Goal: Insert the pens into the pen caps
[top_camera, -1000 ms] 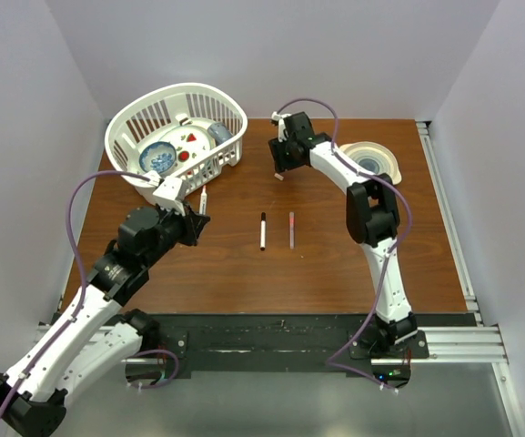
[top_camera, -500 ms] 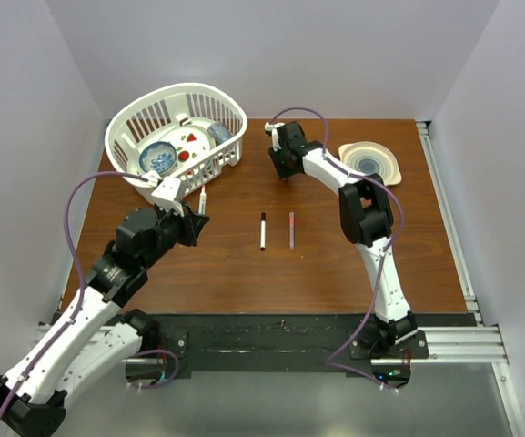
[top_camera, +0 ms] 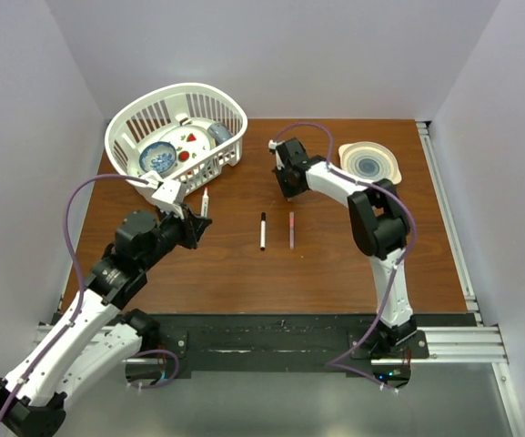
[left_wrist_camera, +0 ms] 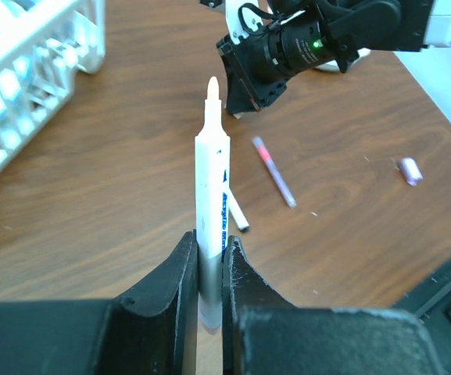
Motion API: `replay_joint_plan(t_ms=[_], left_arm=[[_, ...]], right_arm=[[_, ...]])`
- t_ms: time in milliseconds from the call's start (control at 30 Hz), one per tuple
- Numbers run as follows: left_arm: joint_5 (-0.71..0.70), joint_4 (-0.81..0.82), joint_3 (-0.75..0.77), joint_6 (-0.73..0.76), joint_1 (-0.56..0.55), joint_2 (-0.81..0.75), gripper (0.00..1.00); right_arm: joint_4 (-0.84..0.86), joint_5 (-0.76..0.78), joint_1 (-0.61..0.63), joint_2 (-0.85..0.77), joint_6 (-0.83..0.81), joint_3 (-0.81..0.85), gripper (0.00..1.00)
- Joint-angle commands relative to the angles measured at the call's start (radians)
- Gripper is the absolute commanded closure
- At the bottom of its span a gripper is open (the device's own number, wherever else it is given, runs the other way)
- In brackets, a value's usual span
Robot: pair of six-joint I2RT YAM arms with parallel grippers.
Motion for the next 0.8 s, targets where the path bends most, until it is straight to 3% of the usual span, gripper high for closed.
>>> replay_joint_plan(t_ms=[0,133,300,500,767], left_arm=[[0.135,0.071,-0.035,-0.080,0.004,0.020,1.00],[0.297,0.169,-0.117,-0.193,0.004,0.013,1.00],[0.406,0.432,-0.245,-0.370,0.005,-0.014,1.00],[0.477,0.731,-0.364,-0.523,0.004,0.046,1.00],[0.528,1.067,-0.415,-0.634,-0.013,0.221,1.00]], right_arm=[[0.033,0.018,0.025,-0.159,0.114,-0.207,1.00],[0.095,0.008,0.025,-0.227,0.136,-0.270,1.00],[0.122,-0.104,0.027,-0.365,0.245,-0.307,1.00],[0.331,-0.268,0.040,-0.676,0.472,-0.555,1.00],[0.667,-0.287,0.126,-0.991,0.752,-0.799,1.00]])
